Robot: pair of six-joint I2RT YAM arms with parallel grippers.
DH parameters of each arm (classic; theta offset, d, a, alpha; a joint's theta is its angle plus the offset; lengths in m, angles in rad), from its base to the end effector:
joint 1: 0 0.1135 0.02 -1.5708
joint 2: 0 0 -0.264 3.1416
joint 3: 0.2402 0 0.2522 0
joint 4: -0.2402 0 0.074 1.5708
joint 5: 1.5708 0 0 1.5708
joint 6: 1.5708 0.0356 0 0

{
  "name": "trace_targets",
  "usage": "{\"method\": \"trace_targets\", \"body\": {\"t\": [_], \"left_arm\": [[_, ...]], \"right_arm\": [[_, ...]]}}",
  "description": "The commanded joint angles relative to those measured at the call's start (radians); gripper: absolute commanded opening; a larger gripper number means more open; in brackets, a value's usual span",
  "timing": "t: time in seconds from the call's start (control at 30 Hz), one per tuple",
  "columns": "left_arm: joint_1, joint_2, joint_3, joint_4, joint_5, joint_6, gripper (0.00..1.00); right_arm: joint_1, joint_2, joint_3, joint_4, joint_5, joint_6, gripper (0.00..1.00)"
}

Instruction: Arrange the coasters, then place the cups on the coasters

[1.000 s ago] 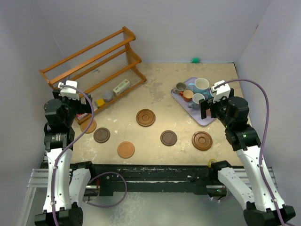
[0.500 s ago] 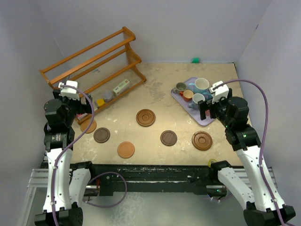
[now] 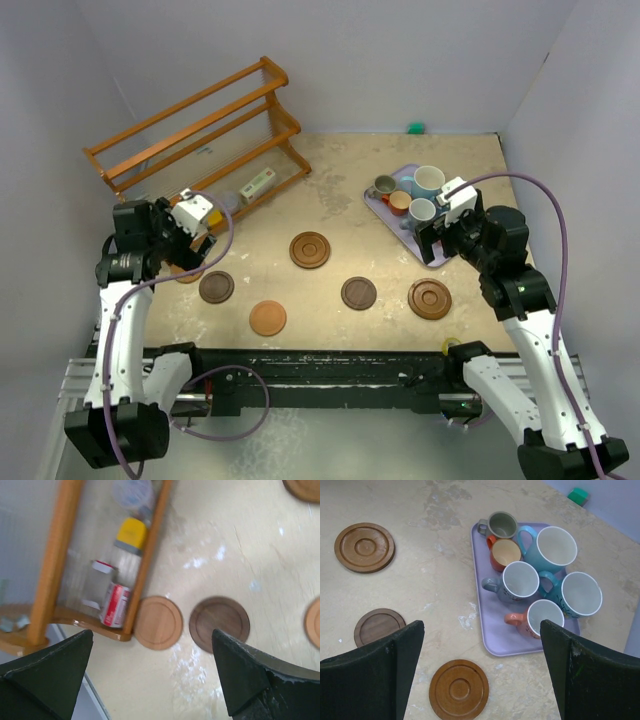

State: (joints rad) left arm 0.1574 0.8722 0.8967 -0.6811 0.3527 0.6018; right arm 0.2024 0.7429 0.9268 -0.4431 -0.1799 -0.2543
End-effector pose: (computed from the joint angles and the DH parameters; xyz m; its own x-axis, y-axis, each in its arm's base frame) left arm 0.1784 0.0159 0.3161 -0.4273 0.4701 -0.7723 0.4428 0.8535 0.2746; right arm 0.1562 0.0386 0.3679 -0.1506 -0.2836 -0.9470 -0.4185 0.8862 -0.1988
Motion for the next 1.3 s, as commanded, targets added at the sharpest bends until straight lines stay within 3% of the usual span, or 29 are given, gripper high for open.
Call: {"method": "trace_targets", "body": {"t": [0.0,0.37,0.67,1.27], "left_arm": [[0.010,0.066,0.010,-0.175,0.055,0.234,0.99],[0.010,0.276,-0.019,-0.280,0.034,0.579,0.88],[0.022,0.488,-0.017,-0.266,-0.037,0.792,0.65],[0.028,0.730,-0.016,-0.092,-0.088,0.858,0.45]], "right_arm": [[-0.001,-0.015,-0.002,0.021,-0.039,-0.017,1.00],[0.000,-0.011,-0.015,0.003,-0.064,-0.029,1.00],[0.000,-0.008,-0.024,-0.017,-0.087,-0.044,1.00],[0.000,0.016,-0.028,-0.023,-0.079,-0.057,1.00]]}}
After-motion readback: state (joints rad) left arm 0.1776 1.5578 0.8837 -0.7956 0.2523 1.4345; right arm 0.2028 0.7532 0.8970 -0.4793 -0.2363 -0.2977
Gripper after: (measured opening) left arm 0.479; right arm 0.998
